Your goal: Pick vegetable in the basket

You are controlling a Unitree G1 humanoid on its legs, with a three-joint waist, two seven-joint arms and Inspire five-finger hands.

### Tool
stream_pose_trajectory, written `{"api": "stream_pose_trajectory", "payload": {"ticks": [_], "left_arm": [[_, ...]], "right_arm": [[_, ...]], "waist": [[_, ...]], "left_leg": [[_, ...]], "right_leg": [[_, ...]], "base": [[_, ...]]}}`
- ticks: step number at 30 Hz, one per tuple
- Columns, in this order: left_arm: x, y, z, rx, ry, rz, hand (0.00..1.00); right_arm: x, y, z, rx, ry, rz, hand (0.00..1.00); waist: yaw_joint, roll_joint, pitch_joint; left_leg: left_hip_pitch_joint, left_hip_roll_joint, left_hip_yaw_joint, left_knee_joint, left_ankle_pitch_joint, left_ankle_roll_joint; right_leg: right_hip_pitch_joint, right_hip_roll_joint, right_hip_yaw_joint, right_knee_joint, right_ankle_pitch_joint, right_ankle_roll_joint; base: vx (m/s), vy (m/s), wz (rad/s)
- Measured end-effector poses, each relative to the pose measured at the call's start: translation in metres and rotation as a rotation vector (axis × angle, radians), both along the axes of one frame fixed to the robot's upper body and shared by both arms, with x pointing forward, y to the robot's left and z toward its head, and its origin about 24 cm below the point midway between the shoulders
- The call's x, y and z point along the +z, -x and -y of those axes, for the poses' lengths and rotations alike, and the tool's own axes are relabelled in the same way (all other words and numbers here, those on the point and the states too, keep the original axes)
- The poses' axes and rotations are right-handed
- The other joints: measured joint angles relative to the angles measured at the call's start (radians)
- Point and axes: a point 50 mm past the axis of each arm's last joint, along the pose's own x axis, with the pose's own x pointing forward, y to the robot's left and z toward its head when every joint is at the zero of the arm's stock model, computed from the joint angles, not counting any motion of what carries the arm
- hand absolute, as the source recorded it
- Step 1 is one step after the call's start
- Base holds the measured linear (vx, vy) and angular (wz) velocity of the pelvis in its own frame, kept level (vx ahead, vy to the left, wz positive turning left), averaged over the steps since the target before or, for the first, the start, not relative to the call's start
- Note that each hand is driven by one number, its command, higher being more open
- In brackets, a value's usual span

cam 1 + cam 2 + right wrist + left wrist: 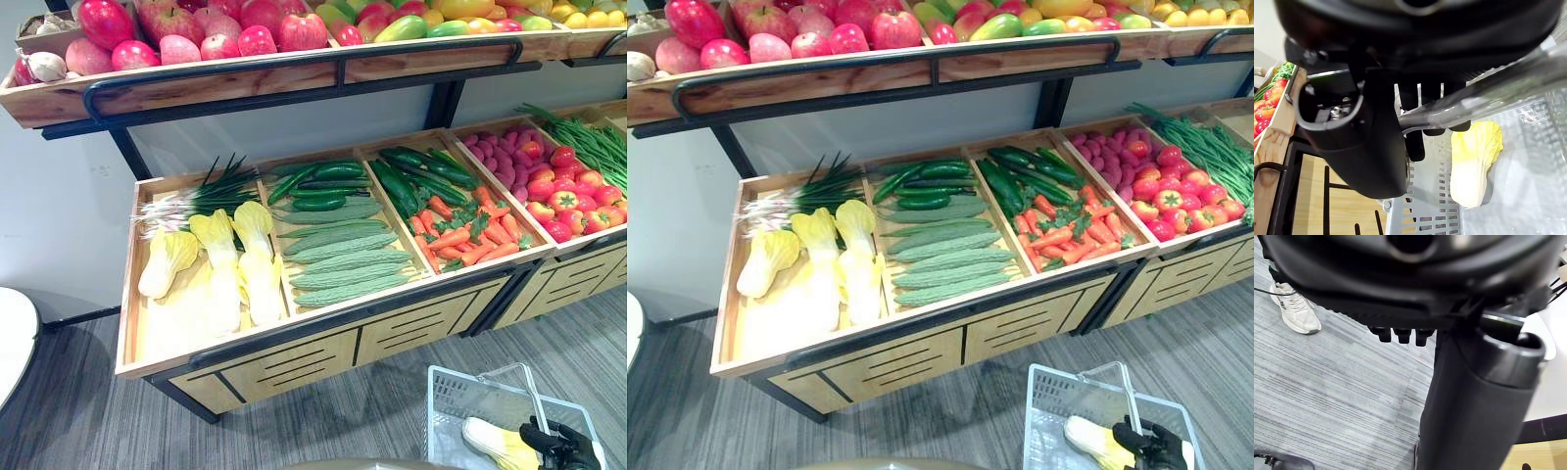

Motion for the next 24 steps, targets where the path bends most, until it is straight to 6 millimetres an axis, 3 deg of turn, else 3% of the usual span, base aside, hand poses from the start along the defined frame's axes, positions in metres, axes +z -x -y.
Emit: {"api": "stream_pose_trajectory", "payload": {"ticks": [24], "left_arm": [[-0.008, 0.003, 0.013, -0.088, 0.158, -0.002, 1.0]], "right_arm": [[0.002, 0.001, 0.007, -0.001, 0.01, -0.018, 0.0]], "waist": [[-0.01, 0.011, 0.009]], "left_leg": [[-0.002, 0.002, 0.003, 0.0, -0.001, -0.001]], "right_leg": [[-0.005, 0.005, 0.007, 0.0, -0.001, 0.0]], "base": [[0.0, 0.0, 0.0]]}}
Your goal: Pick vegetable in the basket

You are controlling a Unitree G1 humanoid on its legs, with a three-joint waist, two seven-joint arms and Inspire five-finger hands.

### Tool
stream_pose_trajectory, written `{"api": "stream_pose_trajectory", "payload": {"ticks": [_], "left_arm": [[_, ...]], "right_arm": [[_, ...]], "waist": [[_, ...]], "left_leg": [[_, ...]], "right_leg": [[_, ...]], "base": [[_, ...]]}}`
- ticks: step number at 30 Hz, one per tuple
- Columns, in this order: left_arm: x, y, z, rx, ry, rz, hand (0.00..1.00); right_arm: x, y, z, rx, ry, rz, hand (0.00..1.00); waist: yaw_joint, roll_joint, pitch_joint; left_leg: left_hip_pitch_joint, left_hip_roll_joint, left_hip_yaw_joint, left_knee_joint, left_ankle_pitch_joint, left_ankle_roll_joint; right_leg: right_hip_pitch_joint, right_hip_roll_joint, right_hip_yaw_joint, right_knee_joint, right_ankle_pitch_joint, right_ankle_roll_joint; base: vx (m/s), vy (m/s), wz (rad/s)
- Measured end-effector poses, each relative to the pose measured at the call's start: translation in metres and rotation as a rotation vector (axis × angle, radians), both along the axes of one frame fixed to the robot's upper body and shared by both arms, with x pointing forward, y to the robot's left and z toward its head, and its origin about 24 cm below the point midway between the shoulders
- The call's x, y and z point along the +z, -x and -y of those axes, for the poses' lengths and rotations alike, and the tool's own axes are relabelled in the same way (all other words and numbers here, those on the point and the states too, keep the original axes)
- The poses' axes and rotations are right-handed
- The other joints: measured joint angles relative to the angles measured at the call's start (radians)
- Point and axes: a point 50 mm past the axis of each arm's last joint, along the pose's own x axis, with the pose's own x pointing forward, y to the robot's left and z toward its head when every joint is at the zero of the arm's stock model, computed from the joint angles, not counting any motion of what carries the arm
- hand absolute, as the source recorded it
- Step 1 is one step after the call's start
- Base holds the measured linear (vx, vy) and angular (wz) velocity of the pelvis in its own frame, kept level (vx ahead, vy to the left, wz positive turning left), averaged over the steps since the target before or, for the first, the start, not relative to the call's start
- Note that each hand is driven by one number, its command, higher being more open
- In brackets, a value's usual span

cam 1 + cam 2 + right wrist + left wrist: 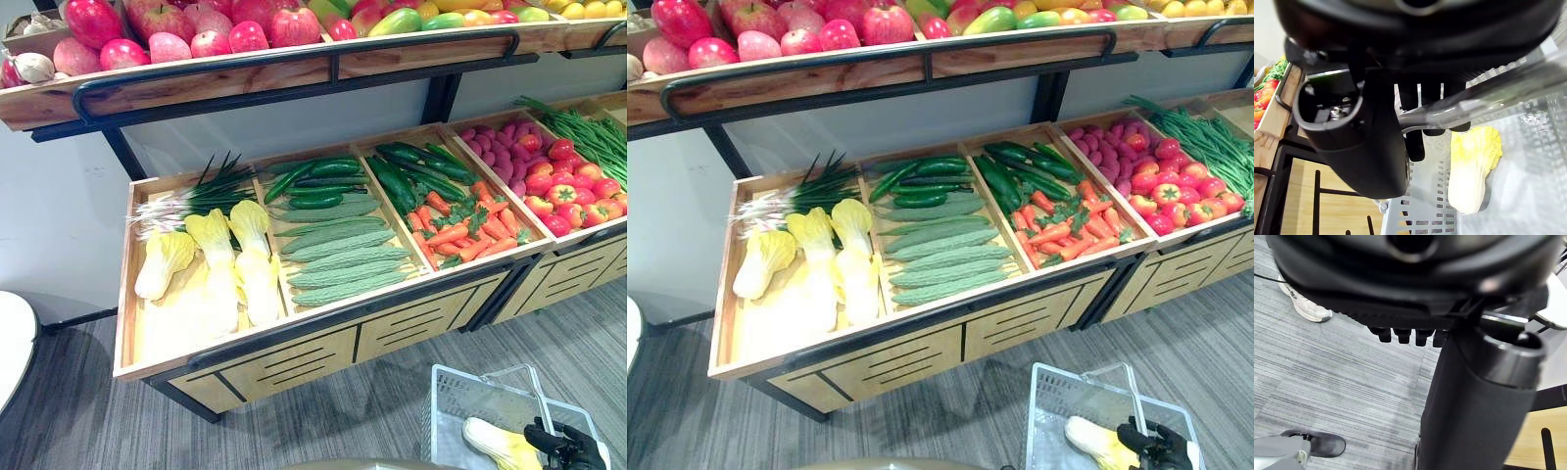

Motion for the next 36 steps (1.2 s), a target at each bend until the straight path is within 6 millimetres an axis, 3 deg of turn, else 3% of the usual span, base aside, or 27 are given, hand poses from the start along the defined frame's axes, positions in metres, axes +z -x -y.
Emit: {"api": "stream_pose_trajectory", "payload": {"ticks": [9, 15, 19, 20, 21, 23, 26, 27, 28, 29, 30, 31, 32, 33, 34, 36], "left_arm": [[-0.003, -0.009, 0.01, -0.122, 0.106, 0.058, 1.0], [-0.004, -0.02, 0.017, -0.268, 0.131, 0.052, 1.0], [-0.001, -0.037, 0.012, -0.392, 0.103, 0.052, 1.0], [0.001, -0.048, 0.011, -0.431, 0.086, 0.076, 1.0], [0.002, -0.05, 0.011, -0.442, 0.08, 0.087, 1.0], [0.005, -0.06, 0.008, -0.455, 0.061, 0.115, 1.0], [0.008, -0.063, 0.001, -0.417, 0.041, 0.13, 1.0], [0.01, -0.065, -0.005, -0.401, 0.022, 0.132, 1.0], [0.012, -0.069, -0.011, -0.393, 0.008, 0.136, 1.0], [0.011, -0.071, -0.01, -0.396, 0.01, 0.138, 1.0], [0.01, -0.072, -0.006, -0.405, 0.016, 0.142, 1.0], [0.013, -0.08, -0.009, -0.428, 0.0, 0.15, 1.0], [0.014, -0.081, -0.01, -0.433, -0.005, 0.154, 1.0], [0.015, -0.084, -0.011, -0.446, -0.015, 0.155, 1.0], [0.013, -0.083, -0.007, -0.451, -0.007, 0.147, 1.0], [0.01, -0.079, 0.0, -0.486, 0.005, 0.123, 1.0]], "right_arm": [[0.001, -0.004, 0.0, -0.005, 0.005, 0.008, 0.0], [0.006, -0.014, -0.002, -0.017, 0.054, 0.059, 0.0], [0.007, -0.021, -0.018, -0.007, 0.05, 0.132, 0.0], [0.008, -0.02, -0.024, 0.001, 0.053, 0.152, 0.0], [0.01, -0.022, -0.026, 0.012, 0.058, 0.166, 0.0], [0.016, -0.033, -0.027, 0.048, 0.077, 0.216, 0.0], [0.018, -0.039, -0.025, 0.073, 0.086, 0.221, 0.0], [0.018, -0.046, -0.026, 0.096, 0.08, 0.226, 0.0], [0.017, -0.064, -0.034, 0.128, 0.059, 0.25, 0.0], [0.018, -0.069, -0.034, 0.134, 0.057, 0.261, 0.0], [0.023, -0.08, -0.034, 0.145, 0.064, 0.288, 0.0], [0.02, -0.079, -0.037, 0.152, 0.056, 0.279, 0.0], [0.018, -0.077, -0.039, 0.153, 0.049, 0.27, 0.0], [0.015, -0.077, -0.043, 0.157, 0.036, 0.264, 0.0], [0.015, -0.077, -0.044, 0.164, 0.037, 0.262, 0.0], [0.013, -0.071, -0.043, 0.163, 0.037, 0.241, 0.0]], "waist": [[-0.004, 0.004, 0.013], [-0.024, 0.012, 0.068], [-0.03, -0.014, 0.117], [-0.034, -0.027, 0.129], [-0.034, -0.022, 0.135], [-0.032, -0.029, 0.165], [-0.033, -0.037, 0.173], [-0.037, -0.059, 0.183], [-0.016, -0.08, 0.2], [-0.015, -0.075, 0.201], [-0.007, -0.056, 0.205], [-0.008, -0.066, 0.204], [-0.008, -0.066, 0.206], [-0.001, -0.063, 0.207], [0.001, -0.035, 0.212], [-0.001, -0.015, 0.206]], "left_leg": [[0.018, 0.007, 0.033, 0.014, -0.014, -0.004], [-0.022, 0.056, 0.092, 0.242, -0.149, 0.003], [-0.035, 0.097, 0.181, 0.361, -0.226, 0.014], [-0.03, 0.101, 0.23, 0.372, -0.237, 0.024], [-0.03, 0.106, 0.257, 0.369, -0.236, 0.032], [-0.025, 0.116, 0.366, 0.349, -0.217, 0.049], [-0.035, 0.157, 0.428, 0.391, -0.212, 0.049], [-0.085, 0.188, 0.415, 0.513, -0.212, 0.113], [-0.149, 0.179, 0.361, 0.53, -0.245, 0.139], [-0.169, 0.155, 0.333, 0.44, -0.224, 0.146], [-0.169, 0.17, 0.349, 0.366, -0.133, 0.086], [-0.172, 0.154, 0.365, 0.375, -0.131, 0.091], [-0.172, 0.154, 0.371, 0.381, -0.131, 0.091], [-0.176, 0.168, 0.389, 0.402, -0.131, 0.09], [-0.175, 0.191, 0.395, 0.409, -0.131, 0.075], [-0.172, 0.208, 0.395, 0.401, -0.119, 0.055]], "right_leg": [[-0.006, 0.009, 0.035, 0.014, -0.002, -0.003], [-0.104, 0.01, 0.127, 0.244, -0.102, 0.007], [-0.144, 0.026, 0.209, 0.267, -0.07, 0.016], [-0.16, 0.031, 0.205, 0.248, -0.027, 0.009], [-0.171, 0.037, 0.193, 0.227, -0.003, -0.001], [-0.247, -0.009, -0.007, 0.448, -0.094, -0.102], [-0.262, -0.05, -0.141, 0.617, -0.145, -0.15], [-0.27, -0.03, -0.189, 0.576, -0.115, -0.194], [-0.241, -0.004, -0.159, 0.448, -0.072, -0.201], [-0.208, 0.025, -0.131, 0.336, -0.032, -0.176], [-0.205, 0.02, -0.148, 0.384, -0.106, -0.145], [-0.191, -0.028, -0.161, 0.444, -0.177, -0.102], [-0.172, -0.041, -0.167, 0.433, -0.192, -0.087], [-0.14, -0.036, -0.172, 0.364, -0.191, -0.048], [-0.124, -0.005, -0.17, 0.31, -0.172, -0.041], [-0.109, 0.025, -0.17, 0.275, -0.159, -0.051]], "base": [[0.0, -0.002, -0.11], [-0.02, 0.017, -0.36], [-0.09, 0.088, -0.78], [-0.17, 0.12, -0.79], [-0.16, 0.142, -1.12], [-0.06, 0.12, -1.14], [0.04, 0.076, -0.98], [0.04, 0.008, -1.27], [-0.05, 0.004, -1.29], [-0.18, 0.021, -1.31], [-0.13, 0.016, -0.8], [-0.07, 0.007, -0.62], [0.02, -0.087, -0.33], [-0.02, -0.151, -0.43], [-0.04, -0.18, -0.41], [-0.06, -0.16, -0.16]]}}
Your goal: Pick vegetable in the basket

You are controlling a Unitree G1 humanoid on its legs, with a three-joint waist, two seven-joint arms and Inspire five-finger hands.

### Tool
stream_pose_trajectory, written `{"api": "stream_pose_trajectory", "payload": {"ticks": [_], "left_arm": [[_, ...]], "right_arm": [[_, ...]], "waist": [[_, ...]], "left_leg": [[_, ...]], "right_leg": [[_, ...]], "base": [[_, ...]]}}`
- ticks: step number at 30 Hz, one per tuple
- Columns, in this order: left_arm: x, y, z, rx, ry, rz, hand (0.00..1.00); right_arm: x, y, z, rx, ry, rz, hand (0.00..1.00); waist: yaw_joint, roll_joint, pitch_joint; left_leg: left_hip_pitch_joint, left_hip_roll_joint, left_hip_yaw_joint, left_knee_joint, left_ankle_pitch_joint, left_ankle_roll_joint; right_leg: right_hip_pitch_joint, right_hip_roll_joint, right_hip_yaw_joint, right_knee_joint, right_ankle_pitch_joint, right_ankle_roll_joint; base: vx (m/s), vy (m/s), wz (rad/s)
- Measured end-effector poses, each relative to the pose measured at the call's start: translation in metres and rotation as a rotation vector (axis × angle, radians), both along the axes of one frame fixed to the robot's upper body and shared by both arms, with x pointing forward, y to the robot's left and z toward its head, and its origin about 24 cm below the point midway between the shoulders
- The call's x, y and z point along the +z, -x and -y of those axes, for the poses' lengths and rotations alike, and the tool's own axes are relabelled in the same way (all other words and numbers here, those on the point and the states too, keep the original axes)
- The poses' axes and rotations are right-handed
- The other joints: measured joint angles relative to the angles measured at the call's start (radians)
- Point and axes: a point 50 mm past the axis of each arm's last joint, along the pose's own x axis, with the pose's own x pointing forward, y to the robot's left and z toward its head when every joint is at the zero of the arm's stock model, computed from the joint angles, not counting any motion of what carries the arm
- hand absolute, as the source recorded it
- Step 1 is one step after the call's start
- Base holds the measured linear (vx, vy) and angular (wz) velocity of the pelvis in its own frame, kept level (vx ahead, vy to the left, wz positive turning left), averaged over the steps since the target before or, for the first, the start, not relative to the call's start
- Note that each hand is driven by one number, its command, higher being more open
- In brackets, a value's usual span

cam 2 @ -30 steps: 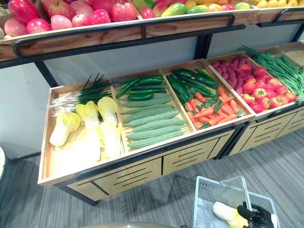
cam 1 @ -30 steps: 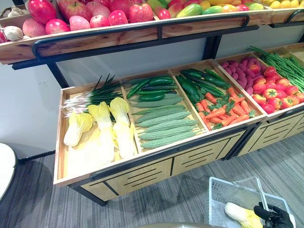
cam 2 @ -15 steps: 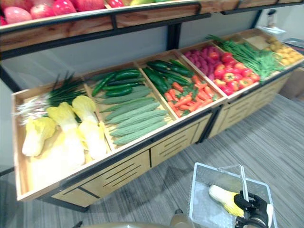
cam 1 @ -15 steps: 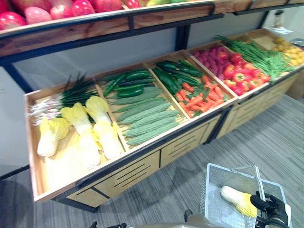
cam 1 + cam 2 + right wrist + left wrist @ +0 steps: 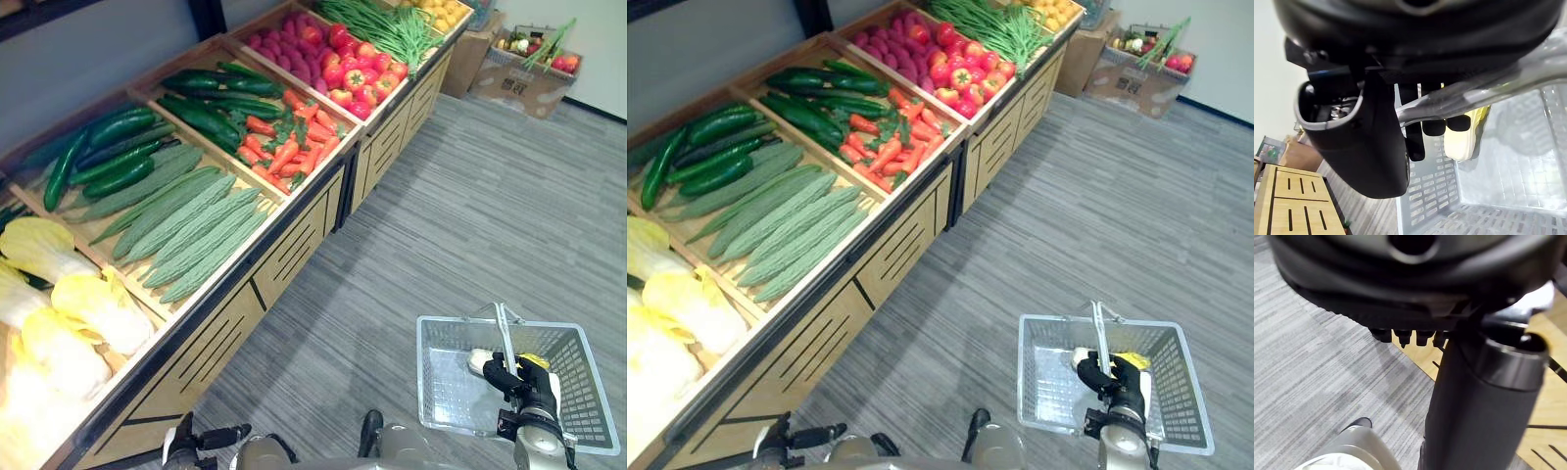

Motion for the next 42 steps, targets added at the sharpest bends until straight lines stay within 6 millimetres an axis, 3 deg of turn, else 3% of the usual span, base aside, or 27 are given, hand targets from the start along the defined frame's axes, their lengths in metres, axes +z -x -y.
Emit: {"api": "stream_pose_trajectory", "payload": {"ticks": [4, 10, 16, 19, 20, 21, 22, 24, 25, 28, 29, 30, 31, 32, 34, 36, 37, 38, 40, 42], "left_arm": [[-0.002, 0.001, 0.007, -0.057, -0.006, -0.02, 1.0], [-0.002, -0.001, 0.009, -0.087, -0.02, -0.025, 1.0], [0.0, -0.011, 0.01, -0.136, -0.042, -0.018, 1.0], [0.0, -0.011, 0.009, -0.17, -0.06, -0.028, 1.0], [0.0, -0.011, 0.009, -0.181, -0.065, -0.031, 1.0], [0.0, -0.006, 0.009, -0.186, -0.067, -0.041, 1.0], [-0.002, -0.002, 0.01, -0.171, -0.055, -0.043, 1.0], [-0.003, 0.0, 0.02, -0.155, -0.026, -0.018, 1.0], [-0.003, -0.001, 0.025, -0.145, -0.011, 0.001, 1.0], [-0.005, 0.002, 0.03, -0.1, 0.016, 0.0, 1.0], [-0.006, 0.004, 0.034, -0.089, 0.028, -0.003, 1.0], [-0.008, 0.006, 0.041, -0.078, 0.044, -0.004, 1.0], [-0.006, 0.006, 0.037, -0.067, 0.037, 0.003, 1.0], [-0.004, 0.009, 0.028, -0.039, 0.015, 0.006, 1.0], [-0.005, 0.009, 0.031, -0.021, 0.03, 0.002, 1.0], [-0.005, 0.009, 0.033, -0.029, 0.03, 0.01, 1.0], [-0.005, 0.008, 0.035, -0.032, 0.034, 0.016, 1.0], [-0.006, 0.009, 0.038, -0.033, 0.043, 0.012, 1.0], [-0.006, 0.012, 0.033, -0.038, 0.034, 0.001, 1.0], [-0.005, 0.011, 0.033, -0.043, 0.032, 0.006, 1.0]], "right_arm": [[-0.004, 0.016, 0.003, -0.021, 0.009, -0.038, 0.0], [-0.003, 0.016, 0.004, -0.024, 0.014, -0.037, 0.0], [-0.002, 0.019, 0.001, -0.04, 0.006, -0.015, 0.0], [-0.001, 0.025, 0.004, -0.065, 0.013, -0.008, 0.0], [0.0, 0.026, 0.005, -0.074, 0.015, -0.005, 0.0], [0.001, 0.025, 0.006, -0.083, 0.016, 0.009, 0.0], [0.006, 0.018, 0.005, -0.059, 0.032, 0.031, 0.0], [0.015, 0.002, 0.008, -0.027, 0.054, 0.067, 0.0], [0.019, -0.008, 0.009, 0.0, 0.067, 0.079, 0.0], [0.021, -0.017, 0.004, 0.065, 0.071, 0.06, 0.0], [0.021, -0.019, 0.001, 0.086, 0.07, 0.058, 0.0], [0.024, -0.022, -0.002, 0.108, 0.072, 0.069, 0.0], [0.024, -0.025, -0.009, 0.128, 0.065, 0.078, 0.0], [0.023, -0.018, -0.016, 0.175, 0.074, 0.06, 0.0], [0.022, -0.011, -0.015, 0.17, 0.076, 0.035, 0.0], [0.023, -0.003, -0.014, 0.159, 0.084, 0.032, 0.0], [0.026, 0.0, -0.012, 0.158, 0.098, 0.038, 0.0], [0.028, 0.003, -0.011, 0.157, 0.108, 0.037, 0.0], [0.024, 0.009, -0.015, 0.15, 0.089, 0.025, 0.0], [0.021, 0.011, -0.018, 0.149, 0.077, 0.018, 0.0]], "waist": [[-0.007, 0.007, -0.004], [-0.022, -0.007, -0.005], [-0.036, -0.009, -0.006], [-0.052, -0.009, -0.005], [-0.053, -0.011, -0.004], [-0.052, -0.022, 0.002], [-0.049, -0.024, 0.001], [-0.035, -0.032, 0.001], [-0.035, -0.03, 0.0], [-0.03, -0.011, -0.009], [-0.026, 0.011, -0.017], [-0.01, 0.038, -0.027], [0.005, 0.013, -0.017], [-0.002, -0.017, -0.019], [-0.006, -0.005, -0.022], [-0.005, -0.001, -0.038], [-0.007, 0.014, -0.048], [-0.009, 0.026, -0.059], [-0.02, 0.006, -0.092], [-0.021, 0.008, -0.116]], "left_leg": [[0.019, -0.019, 0.005, -0.075, 0.058, -0.019], [0.035, -0.051, 0.015, -0.124, 0.097, -0.018], [0.046, -0.064, 0.003, -0.113, 0.11, -0.021], [0.046, -0.046, -0.019, -0.058, 0.116, -0.029], [0.037, -0.038, -0.05, -0.027, 0.119, -0.023], [0.009, -0.034, -0.149, 0.058, 0.134, 0.003], [-0.037, -0.057, -0.305, 0.123, 0.114, 0.02], [-0.04, -0.157, -0.505, 0.056, 0.05, -0.01], [-0.04, -0.197, -0.574, 0.005, 0.028, -0.008], [-0.05, -0.205, -0.63, -0.098, 0.016, -0.009], [-0.051, -0.2, -0.633, -0.166, 0.003, -0.007], [-0.046, -0.189, -0.637, -0.211, 0.019, -0.032], [-0.033, -0.204, -0.608, -0.191, 0.021, -0.039], [-0.021, -0.21, -0.564, -0.091, 0.001, -0.068], [-0.059, -0.195, -0.599, 0.053, -0.02, -0.033], [-0.083, -0.193, -0.607, 0.053, -0.038, -0.033], [-0.093, -0.187, -0.606, 0.002, -0.017, -0.029], [-0.093, -0.179, -0.609, -0.037, 0.033, -0.062], [-0.082, -0.202, -0.593, -0.06, 0.029, -0.063], [-0.078, -0.216, -0.586, -0.076, 0.029, -0.054]], "right_leg": [[-0.009, 0.011, 0.007, 0.002, -0.001, -0.008], [-0.044, -0.013, 0.017, 0.064, -0.024, -0.025], [-0.085, -0.056, 0.02, 0.199, -0.094, -0.039], [-0.096, -0.066, 0.027, 0.258, -0.139, -0.054], [-0.094, -0.064, 0.037, 0.264, -0.146, -0.061], [-0.094, -0.055, 0.074, 0.273, -0.15, -0.067], [-0.105, -0.036, 0.146, 0.275, -0.146, -0.076], [-0.141, -0.011, 0.279, 0.279, -0.145, -0.076], [-0.165, 0.018, 0.361, 0.277, -0.141, -0.085], [-0.194, 0.083, 0.462, 0.257, -0.125, -0.112], [-0.209, 0.114, 0.478, 0.246, -0.121, -0.125], [-0.248, 0.131, 0.453, 0.329, -0.138, -0.135], [-0.274, 0.102, 0.421, 0.427, -0.169, -0.131], [-0.229, 0.064, 0.413, 0.455, -0.249, -0.093], [-0.193, 0.08, 0.445, 0.44, -0.245, -0.083], [-0.156, 0.078, 0.494, 0.398, -0.239, -0.065], [-0.151, 0.081, 0.507, 0.392, -0.245, -0.049], [-0.151, 0.088, 0.52, 0.396, -0.257, -0.029], [-0.141, 0.057, 0.532, 0.364, -0.261, 0.0], [-0.115, 0.035, 0.527, 0.297, -0.236, 0.034]], "base": [[-0.03, -0.12, -0.04], [-0.02, -0.052, -0.02], [-0.05, -0.082, 0.05], [-0.07, -0.16, -0.01], [-0.07, -0.227, -0.35], [-0.08, -0.235, -0.84], [-0.07, -0.2, -1.12], [-0.03, -0.041, -1.63], [0.01, 0.018, -1.7], [0.05, 0.092, -1.54], [0.0, 0.205, -1.53], [-0.03, 0.188, -1.53], [0.01, 0.112, -1.45], [0.11, 0.041, -1.12], [0.12, 0.01, -0.75], [0.08, 0.073, -0.68], [0.12, 0.204, -0.58], [0.12, 0.21, -0.46], [0.14, 0.166, -0.13], [0.2, 0.171, 0.03]]}}
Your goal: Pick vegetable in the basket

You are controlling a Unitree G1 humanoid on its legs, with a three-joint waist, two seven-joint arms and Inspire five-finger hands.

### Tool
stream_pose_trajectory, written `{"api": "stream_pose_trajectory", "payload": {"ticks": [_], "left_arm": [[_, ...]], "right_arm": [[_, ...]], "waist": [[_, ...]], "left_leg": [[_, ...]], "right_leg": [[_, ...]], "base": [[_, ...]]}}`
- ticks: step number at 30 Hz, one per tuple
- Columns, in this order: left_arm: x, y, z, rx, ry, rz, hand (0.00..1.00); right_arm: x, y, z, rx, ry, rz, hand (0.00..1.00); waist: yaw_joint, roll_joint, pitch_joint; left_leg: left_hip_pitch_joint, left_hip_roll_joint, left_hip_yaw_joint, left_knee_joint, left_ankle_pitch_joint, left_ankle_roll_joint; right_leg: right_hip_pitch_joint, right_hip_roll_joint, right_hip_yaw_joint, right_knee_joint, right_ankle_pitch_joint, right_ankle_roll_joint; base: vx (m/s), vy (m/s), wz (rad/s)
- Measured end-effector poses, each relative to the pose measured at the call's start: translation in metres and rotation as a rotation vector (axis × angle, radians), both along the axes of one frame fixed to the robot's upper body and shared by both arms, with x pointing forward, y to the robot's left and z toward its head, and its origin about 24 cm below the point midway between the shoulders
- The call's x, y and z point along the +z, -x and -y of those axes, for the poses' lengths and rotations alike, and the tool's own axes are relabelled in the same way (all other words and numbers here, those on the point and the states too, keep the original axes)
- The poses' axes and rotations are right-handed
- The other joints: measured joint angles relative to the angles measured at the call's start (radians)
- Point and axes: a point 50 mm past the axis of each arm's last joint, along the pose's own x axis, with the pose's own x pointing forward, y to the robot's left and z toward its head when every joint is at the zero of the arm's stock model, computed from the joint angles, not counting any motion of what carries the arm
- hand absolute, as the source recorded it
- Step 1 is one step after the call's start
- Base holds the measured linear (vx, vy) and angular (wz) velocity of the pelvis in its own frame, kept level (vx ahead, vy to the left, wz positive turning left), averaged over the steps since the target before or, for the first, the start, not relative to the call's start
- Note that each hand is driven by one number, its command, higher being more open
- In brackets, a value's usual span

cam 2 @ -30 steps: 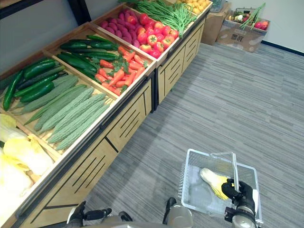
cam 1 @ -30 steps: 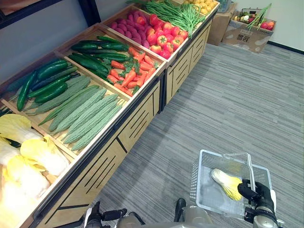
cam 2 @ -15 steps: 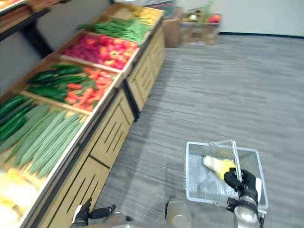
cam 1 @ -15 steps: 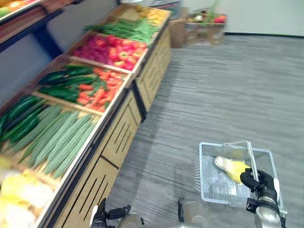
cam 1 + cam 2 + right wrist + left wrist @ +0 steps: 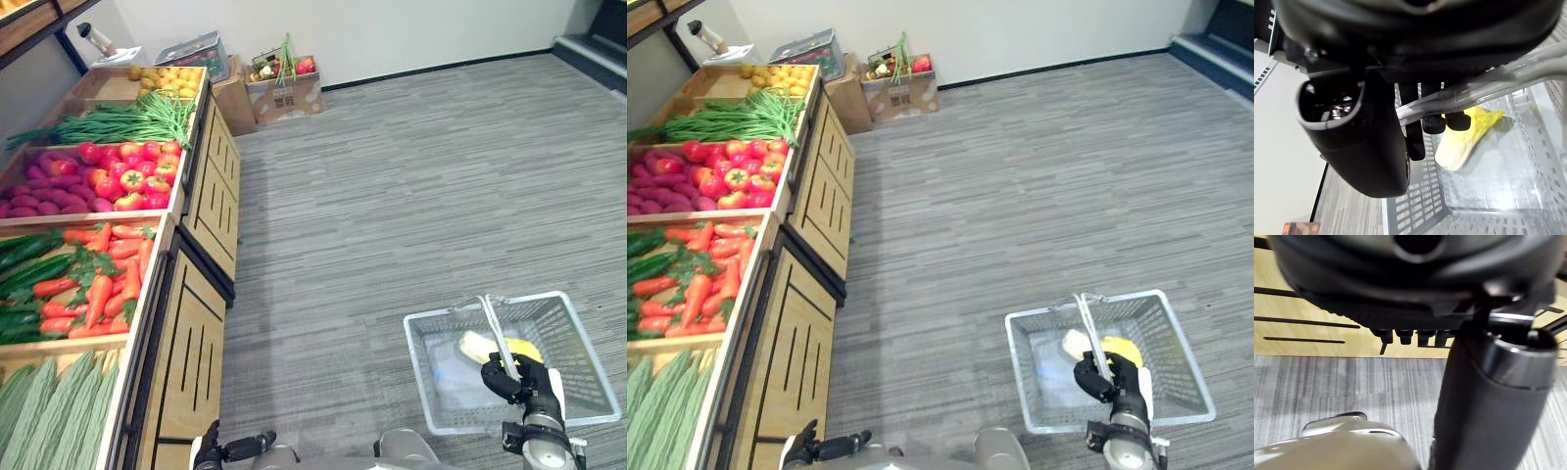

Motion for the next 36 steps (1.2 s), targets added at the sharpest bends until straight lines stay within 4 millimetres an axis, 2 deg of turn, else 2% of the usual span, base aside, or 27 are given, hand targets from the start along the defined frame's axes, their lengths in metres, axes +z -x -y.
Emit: {"api": "stream_pose_trajectory", "payload": {"ticks": [4, 8, 11, 12, 13, 16, 17, 18, 19, 20, 21, 22, 23, 24, 25, 26, 28, 29, 31, 32, 33, 34, 35, 36], "left_arm": [[0.0, 0.001, 0.001, -0.015, -0.003, -0.007, 1.0], [-0.001, 0.001, 0.002, -0.039, -0.005, -0.012, 1.0], [-0.001, 0.003, 0.002, -0.065, -0.015, -0.02, 1.0], [0.0, 0.003, 0.0, -0.066, -0.019, -0.021, 1.0], [0.0, 0.005, -0.002, -0.064, -0.023, -0.027, 1.0], [-0.002, 0.018, -0.002, -0.05, -0.02, -0.055, 1.0], [-0.002, 0.018, -0.004, -0.038, -0.023, -0.055, 1.0], [-0.002, 0.018, -0.005, -0.037, -0.025, -0.053, 1.0], [-0.001, 0.017, -0.008, -0.032, -0.031, -0.049, 1.0], [-0.001, 0.017, -0.008, -0.021, -0.032, -0.046, 1.0], [-0.001, 0.017, -0.009, -0.014, -0.032, -0.045, 1.0], [0.0, 0.018, -0.01, -0.006, -0.035, -0.045, 1.0], [0.0, 0.018, -0.011, -0.001, -0.037, -0.044, 1.0], [0.0, 0.018, -0.011, 0.002, -0.038, -0.044, 1.0], [-0.001, 0.015, -0.006, 0.001, -0.027, -0.037, 1.0], [-0.001, 0.011, -0.002, -0.001, -0.015, -0.028, 1.0], [-0.002, 0.008, 0.007, -0.009, 0.005, -0.013, 1.0], [-0.002, 0.008, 0.008, -0.01, 0.004, -0.013, 1.0], [-0.001, 0.01, 0.007, -0.022, -0.005, -0.014, 1.0], [-0.001, 0.011, 0.007, -0.022, -0.003, -0.016, 1.0], [-0.002, 0.014, 0.007, -0.014, 0.004, -0.021, 1.0], [-0.002, 0.017, 0.006, -0.006, 0.011, -0.025, 1.0], [-0.002, 0.019, 0.006, 0.004, 0.013, -0.026, 1.0], [-0.001, 0.019, 0.006, 0.023, 0.014, -0.007, 1.0]], "right_arm": [[-0.007, 0.002, -0.003, -0.015, -0.021, -0.018, 0.0], [-0.015, 0.004, -0.013, -0.032, -0.06, -0.024, 0.0], [-0.019, 0.003, -0.023, -0.047, -0.09, -0.018, 0.0], [-0.02, 0.002, -0.026, -0.059, -0.095, -0.009, 0.0], [-0.02, 0.001, -0.027, -0.067, -0.098, -0.004, 0.0], [-0.021, 0.0, -0.028, -0.066, -0.101, 0.0, 0.0], [-0.021, -0.002, -0.031, -0.062, -0.107, 0.014, 0.0], [-0.021, -0.002, -0.032, -0.062, -0.109, 0.017, 0.0], [-0.021, -0.002, -0.033, -0.06, -0.111, 0.019, 0.0], [-0.021, -0.002, -0.033, -0.058, -0.11, 0.025, 0.0], [-0.02, -0.003, -0.033, -0.057, -0.11, 0.028, 0.0], [-0.02, -0.003, -0.034, -0.053, -0.11, 0.035, 0.0], [-0.02, -0.003, -0.034, -0.052, -0.112, 0.039, 0.0], [-0.021, 0.0, -0.034, -0.052, -0.113, 0.035, 0.0], [-0.021, 0.006, -0.029, -0.074, -0.109, 0.03, 0.0], [-0.021, 0.008, -0.026, -0.09, -0.105, 0.029, 0.0], [-0.018, 0.012, -0.018, -0.131, -0.093, 0.038, 0.0], [-0.018, 0.013, -0.018, -0.133, -0.093, 0.036, 0.0], [-0.02, 0.014, -0.019, -0.124, -0.097, 0.028, 0.0], [-0.019, 0.014, -0.02, -0.12, -0.1, 0.029, 0.0], [-0.018, 0.011, -0.021, -0.109, -0.101, 0.033, 0.0], [-0.016, 0.009, -0.022, -0.097, -0.1, 0.039, 0.0], [-0.015, 0.008, -0.023, -0.088, -0.099, 0.042, 0.0], [-0.014, 0.009, -0.025, -0.08, -0.096, 0.042, 0.0]], "waist": [[0.013, -0.007, -0.02], [0.032, -0.007, -0.025], [0.035, -0.019, -0.02], [0.035, -0.029, -0.017], [0.035, -0.038, -0.011], [0.036, -0.029, -0.005], [0.04, -0.035, 0.009], [0.043, -0.043, 0.015], [0.05, -0.048, 0.025], [0.051, -0.044, 0.027], [0.052, -0.042, 0.029], [0.052, -0.043, 0.029], [0.052, -0.048, 0.032], [0.052, -0.046, 0.031], [0.051, -0.037, 0.031], [0.052, -0.023, 0.03], [0.051, 0.004, 0.025], [0.05, 0.005, 0.025], [0.05, 0.001, 0.02], [0.052, 0.001, 0.017], [0.053, 0.004, 0.014], [0.055, 0.005, 0.013], [0.056, 0.005, 0.013], [0.059, 0.005, 0.013]], "left_leg": [[0.034, -0.032, 0.011, -0.061, 0.011, 0.018], [0.057, -0.034, 0.013, -0.076, 0.012, 0.02], [0.09, -0.042, 0.015, -0.104, -0.004, 0.048], [0.107, -0.055, 0.018, -0.113, -0.013, 0.057], [0.128, -0.066, 0.025, -0.114, -0.022, 0.065], [0.179, -0.046, 0.038, -0.118, -0.031, 0.078], [0.203, -0.041, 0.046, -0.127, -0.035, 0.084], [0.21, -0.038, 0.048, -0.129, -0.038, 0.088], [0.219, -0.022, 0.049, -0.124, -0.05, 0.087], [0.217, 0.004, 0.053, -0.105, -0.071, 0.08], [0.217, 0.018, 0.054, -0.09, -0.084, 0.07], [0.216, 0.037, 0.054, -0.057, -0.112, 0.053], [0.215, 0.043, 0.053, -0.04, -0.128, 0.041], [0.221, 0.062, 0.044, -0.008, -0.164, 0.02], [0.232, 0.089, 0.029, -0.008, -0.177, 0.0], [0.238, 0.096, 0.024, -0.019, -0.177, -0.001], [0.278, 0.113, 0.015, -0.083, -0.142, -0.05], [0.29, 0.115, 0.013, -0.094, -0.127, -0.061], [0.302, 0.126, 0.009, -0.072, -0.068, -0.051], [0.291, 0.131, 0.002, -0.046, -0.056, -0.032], [0.257, 0.146, -0.019, 0.04, -0.033, 0.004], [0.19, 0.164, -0.057, 0.189, 0.003, 0.053], [0.132, 0.179, -0.086, 0.309, 0.057, 0.075], [0.067, 0.195, -0.118, 0.439, 0.131, 0.083]], "right_leg": [[0.067, -0.039, -0.018, -0.136, 0.062, 0.036], [0.078, -0.041, -0.02, -0.138, 0.101, 0.046], [-0.027, -0.035, -0.034, 0.097, 0.11, 0.032], [-0.096, -0.042, -0.056, 0.238, 0.142, -0.015], [-0.135, -0.059, -0.083, 0.333, 0.187, -0.045], [-0.14, -0.076, -0.131, 0.378, 0.256, -0.016], [-0.14, -0.093, -0.177, 0.358, 0.17, -0.017], [-0.139, -0.1, -0.196, 0.324, 0.141, -0.014], [-0.135, -0.1, -0.241, 0.228, 0.113, -0.013], [-0.13, -0.094, -0.281, 0.099, 0.118, -0.01], [-0.123, -0.088, -0.291, 0.023, 0.133, -0.001], [-0.108, -0.081, -0.293, -0.132, 0.17, 0.009], [-0.098, -0.082, -0.29, -0.194, 0.192, 0.013], [-0.08, -0.079, -0.305, -0.213, 0.3, 0.024], [-0.075, -0.066, -0.332, -0.184, 0.328, 0.005], [-0.082, -0.064, -0.345, -0.154, 0.307, -0.01], [-0.125, -0.069, -0.37, -0.006, 0.199, -0.041], [-0.128, -0.074, -0.376, 0.026, 0.174, -0.047], [-0.116, -0.079, -0.396, 0.079, 0.093, -0.054], [-0.11, -0.072, -0.398, 0.08, 0.081, -0.056], [-0.089, -0.059, -0.404, 0.071, 0.062, -0.067], [-0.065, -0.041, -0.408, 0.064, 0.043, -0.078], [-0.043, -0.024, -0.41, 0.058, 0.026, -0.087], [-0.015, -0.006, -0.408, 0.044, 0.009, -0.109]], "base": [[0.16, 0.148, 0.01], [0.08, 0.084, -0.05], [0.03, 0.028, 0.0], [0.0, 0.0, 0.0], [0.03, -0.002, -0.07], [0.04, -0.014, -0.23], [0.03, -0.031, -0.21], [0.02, -0.061, -0.18], [0.0, -0.094, -0.14], [0.0, -0.107, -0.14], [0.01, -0.138, -0.11], [0.03, -0.138, -0.06], [0.08, -0.22, -0.01], [0.22, -0.336, 0.17], [0.2, -0.292, 0.28], [0.36, -0.351, 0.36], [0.37, -0.308, 0.32], [0.37, -0.301, 0.34], [0.4, -0.313, 0.25], [0.41, -0.302, 0.07], [0.38, -0.292, -0.03], [0.36, -0.288, -0.07], [0.32, -0.278, -0.08], [0.32, -0.242, -0.1]]}}
